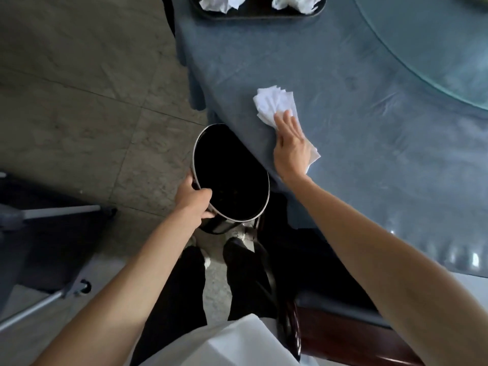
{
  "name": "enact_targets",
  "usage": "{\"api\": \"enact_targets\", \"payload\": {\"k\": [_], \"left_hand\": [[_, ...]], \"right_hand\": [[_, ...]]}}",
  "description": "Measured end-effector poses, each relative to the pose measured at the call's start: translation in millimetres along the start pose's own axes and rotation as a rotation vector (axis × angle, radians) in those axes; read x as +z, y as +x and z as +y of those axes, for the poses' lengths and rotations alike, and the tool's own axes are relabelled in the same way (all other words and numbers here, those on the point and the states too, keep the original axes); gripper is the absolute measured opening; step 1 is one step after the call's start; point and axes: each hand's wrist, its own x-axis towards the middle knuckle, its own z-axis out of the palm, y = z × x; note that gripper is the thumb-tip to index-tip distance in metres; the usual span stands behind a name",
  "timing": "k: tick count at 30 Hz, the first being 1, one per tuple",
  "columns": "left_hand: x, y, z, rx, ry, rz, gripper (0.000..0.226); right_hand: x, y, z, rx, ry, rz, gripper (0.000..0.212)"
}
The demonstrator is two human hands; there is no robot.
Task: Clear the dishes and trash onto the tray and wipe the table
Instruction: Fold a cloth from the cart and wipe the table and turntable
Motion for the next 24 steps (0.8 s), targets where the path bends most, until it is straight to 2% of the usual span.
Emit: {"api": "enact_targets", "payload": {"k": [2, 6, 8, 13, 17, 21, 24], "left_hand": [[-3, 3, 1, 0.007, -0.007, 0.002, 0.068], [-20, 8, -9, 0.009, 0.001, 0.014, 0.05], [-33, 12, -21, 0.015, 0.014, 0.015, 0.052], [-55, 39, -42, 0.004, 0.015, 0.031, 0.072], [-64, 85, -58, -0.1, -0.028, 0.08, 0.069], [-68, 153, -83, -0.205, -0.072, 0.069, 0.059], [-62, 214, -114, -0.171, -0.127, 0.047, 0.059]], "right_hand": [[20, -39, -20, -0.111, -0.044, -0.077, 0.058], [48, -108, -54, -0.365, 0.055, -0.404, 0.06], [52, -115, -59, -0.281, 0.154, -0.413, 0.058], [49, -94, -57, -0.084, 0.285, -0.316, 0.048], [65, -85, -53, 0.029, 0.32, -0.286, 0.044], [125, -77, -33, 0.077, 0.302, -0.371, 0.04], [191, -69, -16, 0.049, 0.309, -0.379, 0.037]]}}
